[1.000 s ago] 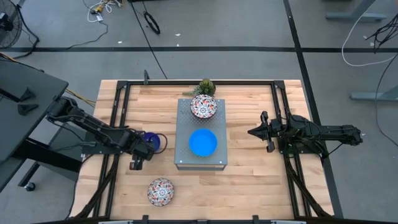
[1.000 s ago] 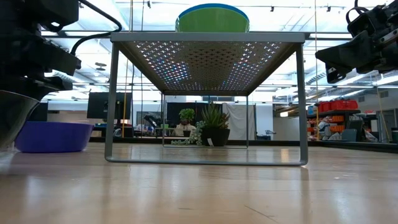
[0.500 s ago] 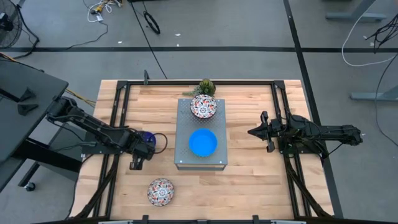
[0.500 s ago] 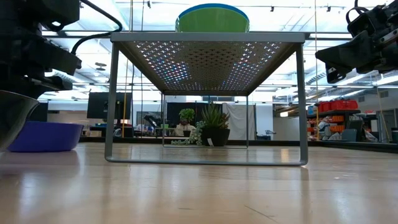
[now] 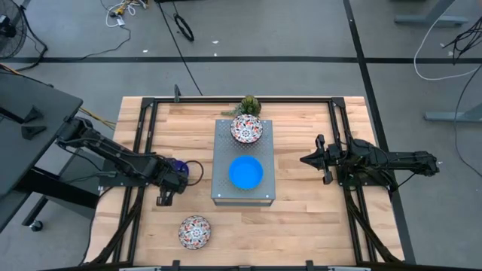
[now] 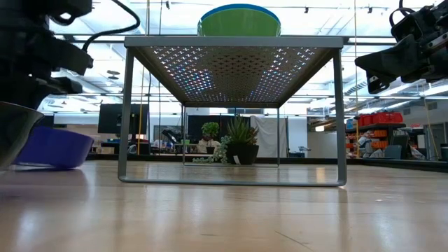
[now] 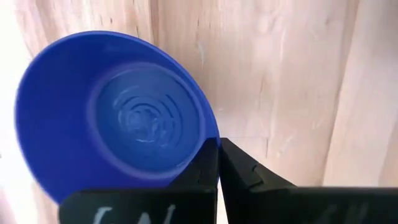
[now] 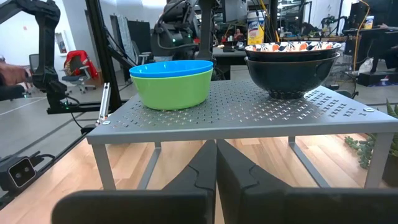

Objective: Pick & Place Mini bowls
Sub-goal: Stack the blue bowl on the light blue bowl on the shelf

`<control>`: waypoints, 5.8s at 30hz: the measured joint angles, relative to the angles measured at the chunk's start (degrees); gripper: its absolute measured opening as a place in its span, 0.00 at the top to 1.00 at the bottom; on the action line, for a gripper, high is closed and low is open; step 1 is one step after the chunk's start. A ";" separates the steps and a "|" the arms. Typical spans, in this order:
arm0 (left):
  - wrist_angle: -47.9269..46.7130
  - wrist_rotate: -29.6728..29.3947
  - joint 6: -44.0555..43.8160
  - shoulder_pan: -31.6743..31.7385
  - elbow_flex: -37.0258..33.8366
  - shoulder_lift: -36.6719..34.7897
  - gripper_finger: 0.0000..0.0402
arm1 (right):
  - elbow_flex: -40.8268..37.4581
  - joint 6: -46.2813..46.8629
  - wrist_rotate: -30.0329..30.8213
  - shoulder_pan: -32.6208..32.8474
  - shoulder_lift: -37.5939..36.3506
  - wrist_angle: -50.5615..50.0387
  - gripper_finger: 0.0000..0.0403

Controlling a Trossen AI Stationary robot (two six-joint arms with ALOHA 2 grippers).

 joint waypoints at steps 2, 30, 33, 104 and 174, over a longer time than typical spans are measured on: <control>-1.07 0.01 -0.02 0.00 1.18 0.00 0.99 | 0.00 0.01 0.01 0.00 0.00 -0.01 0.97; -20.07 -9.88 3.04 0.00 32.17 0.02 0.99 | 0.00 0.01 0.00 -0.01 -0.02 -0.02 0.97; -20.27 -11.53 5.02 0.07 35.50 0.02 0.99 | 0.00 0.00 0.02 -0.01 0.00 -0.01 0.97; -14.33 -3.80 72.59 9.40 72.73 30.75 1.00 | 0.00 0.01 0.02 -0.01 0.00 0.00 0.97; -19.62 -2.82 77.50 11.04 72.54 36.17 0.94 | 0.00 0.01 0.01 -0.01 0.00 -0.01 0.97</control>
